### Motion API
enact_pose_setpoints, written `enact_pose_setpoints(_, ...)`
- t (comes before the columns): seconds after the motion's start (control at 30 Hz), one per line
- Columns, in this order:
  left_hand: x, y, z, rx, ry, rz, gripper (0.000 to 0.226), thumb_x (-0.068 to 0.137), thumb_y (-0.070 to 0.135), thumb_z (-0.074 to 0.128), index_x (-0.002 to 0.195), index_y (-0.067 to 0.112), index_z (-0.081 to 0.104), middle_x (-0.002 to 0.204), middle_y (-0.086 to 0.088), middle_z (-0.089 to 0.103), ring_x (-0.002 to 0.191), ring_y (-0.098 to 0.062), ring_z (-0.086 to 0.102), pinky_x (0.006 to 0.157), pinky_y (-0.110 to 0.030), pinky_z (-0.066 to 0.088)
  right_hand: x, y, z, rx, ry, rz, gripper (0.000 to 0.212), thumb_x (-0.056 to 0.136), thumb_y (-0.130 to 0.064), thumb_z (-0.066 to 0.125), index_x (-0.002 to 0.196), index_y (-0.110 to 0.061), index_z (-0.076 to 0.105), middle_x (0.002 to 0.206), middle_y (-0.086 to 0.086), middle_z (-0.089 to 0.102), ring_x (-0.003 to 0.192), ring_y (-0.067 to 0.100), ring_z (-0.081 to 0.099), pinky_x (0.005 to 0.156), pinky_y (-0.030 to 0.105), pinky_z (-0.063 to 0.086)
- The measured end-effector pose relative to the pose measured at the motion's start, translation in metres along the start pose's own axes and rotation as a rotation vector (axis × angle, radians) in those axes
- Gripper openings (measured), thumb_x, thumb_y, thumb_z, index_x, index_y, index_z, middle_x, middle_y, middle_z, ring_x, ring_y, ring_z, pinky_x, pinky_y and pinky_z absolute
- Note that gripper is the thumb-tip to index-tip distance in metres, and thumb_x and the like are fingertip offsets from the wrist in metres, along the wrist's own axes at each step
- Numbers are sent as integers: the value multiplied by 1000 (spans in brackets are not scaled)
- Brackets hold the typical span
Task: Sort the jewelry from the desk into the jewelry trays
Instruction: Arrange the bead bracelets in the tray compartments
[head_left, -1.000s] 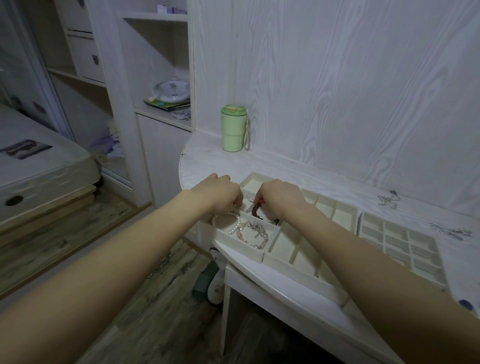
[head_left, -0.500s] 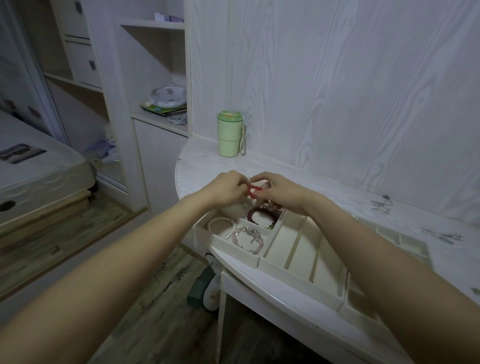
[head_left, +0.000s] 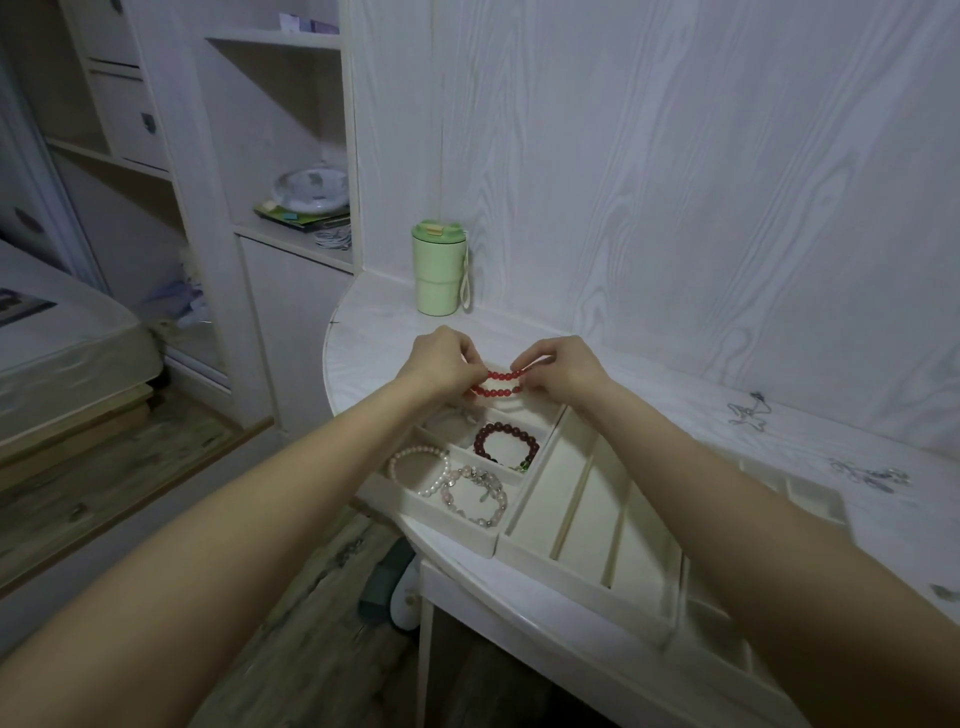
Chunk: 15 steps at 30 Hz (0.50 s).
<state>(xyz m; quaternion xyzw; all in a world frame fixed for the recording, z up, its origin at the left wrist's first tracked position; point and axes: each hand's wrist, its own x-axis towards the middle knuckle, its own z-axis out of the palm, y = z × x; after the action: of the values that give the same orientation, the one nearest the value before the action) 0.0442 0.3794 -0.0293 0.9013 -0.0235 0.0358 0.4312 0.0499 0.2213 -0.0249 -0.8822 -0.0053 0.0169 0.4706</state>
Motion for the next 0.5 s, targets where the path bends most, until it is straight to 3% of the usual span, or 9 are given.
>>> enact_pose_setpoints(0.07, 5, 1, 1, 72, -2, -16, 10, 84, 10, 64, 74, 11, 61, 83, -7, 65, 64, -19, 66, 65, -30, 58, 10, 0, 6, -52, 3, -10, 28, 82, 10, 52, 83, -14, 66, 78, 9, 66, 67, 15, 58, 62, 23, 47)
enact_pose_setpoints(0.13, 11, 1, 2, 180, -1, -30, 7, 82, 17, 66, 78, 13, 62, 86, -7, 67, 77, -23, 66, 75, -36, 57, 18, 2, 8, -9, -9, -3, 29, 83, 12, 49, 88, -13, 64, 85, 10, 69, 79, 20, 64, 76, 31, 53)
enact_pose_setpoints(0.2, 15, 1, 3, 206, -39, -52, 7, 82, 21, 65, 85, 15, 64, 89, -6, 66, 84, -24, 65, 79, -36, 55, 22, 4, 8, 77, -21, 15, 27, 83, 12, 51, 93, -10, 62, 81, 11, 68, 79, 21, 65, 83, 36, 52)
enact_pose_setpoints(0.33, 24, -1, 7, 198, -119, -63, 16, 87, 23, 60, 98, 14, 67, 89, -2, 62, 81, -19, 59, 75, -31, 51, 27, 7, 8, 239, -46, 54, 18, 82, 11, 59, 90, -4, 63, 82, 17, 66, 77, 23, 61, 80, 32, 53)
enact_pose_setpoints(0.43, 30, -3, 9, 274, -108, -50, 16, 87, 25, 63, 97, 14, 69, 74, 2, 59, 78, -19, 60, 71, -31, 50, 33, 12, 10, 109, 10, 13, 28, 83, 11, 55, 75, -12, 68, 80, 10, 66, 78, 20, 60, 81, 33, 54)
enact_pose_setpoints(0.5, 32, -4, 12, 320, -95, -34, 18, 86, 26, 64, 99, 14, 68, 70, 4, 55, 79, -19, 59, 67, -29, 46, 36, 14, 12, 18, 49, -9, 28, 83, 7, 55, 77, -15, 70, 78, 7, 66, 76, 19, 60, 78, 33, 54)
